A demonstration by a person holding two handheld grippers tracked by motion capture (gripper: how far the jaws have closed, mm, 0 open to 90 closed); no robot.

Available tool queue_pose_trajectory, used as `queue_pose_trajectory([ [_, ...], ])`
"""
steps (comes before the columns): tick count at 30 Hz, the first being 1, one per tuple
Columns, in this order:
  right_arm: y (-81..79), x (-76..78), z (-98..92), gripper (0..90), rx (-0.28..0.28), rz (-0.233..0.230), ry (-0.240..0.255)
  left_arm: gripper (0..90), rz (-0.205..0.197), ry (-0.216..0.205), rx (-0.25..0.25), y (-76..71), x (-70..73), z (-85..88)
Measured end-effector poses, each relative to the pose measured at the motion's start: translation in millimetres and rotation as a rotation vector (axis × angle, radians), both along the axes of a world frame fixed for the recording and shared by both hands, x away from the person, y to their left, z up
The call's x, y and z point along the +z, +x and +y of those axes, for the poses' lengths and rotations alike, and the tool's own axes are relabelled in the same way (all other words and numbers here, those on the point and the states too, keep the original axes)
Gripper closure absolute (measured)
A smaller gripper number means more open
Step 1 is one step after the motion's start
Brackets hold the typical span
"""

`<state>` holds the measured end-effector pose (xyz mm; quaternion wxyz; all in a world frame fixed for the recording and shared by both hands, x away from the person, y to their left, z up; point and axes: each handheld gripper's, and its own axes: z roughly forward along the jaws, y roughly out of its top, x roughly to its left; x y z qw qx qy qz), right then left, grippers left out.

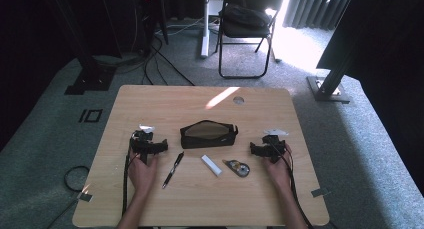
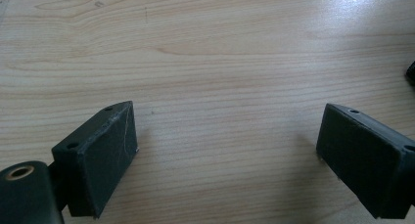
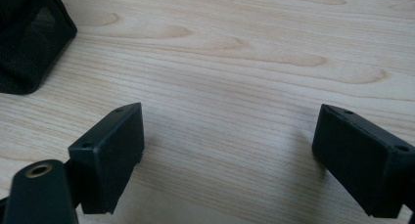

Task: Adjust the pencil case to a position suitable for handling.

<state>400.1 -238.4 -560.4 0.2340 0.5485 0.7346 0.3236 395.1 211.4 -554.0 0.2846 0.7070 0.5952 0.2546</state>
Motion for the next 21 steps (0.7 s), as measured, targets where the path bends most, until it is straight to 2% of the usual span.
queue_pose_trajectory([
  [8,0.1,0.0,0.0,12.9,0.035,-0.003,-0.002,8.3,0.0,-0.001,-0.003,0.3,0.0,0.0],
  [21,-0.2,0.1,-0.8,14.1,0.049,-0.003,-0.002,8.3,0.0,-0.001,-0.009,0.0,-0.1,-1.3],
])
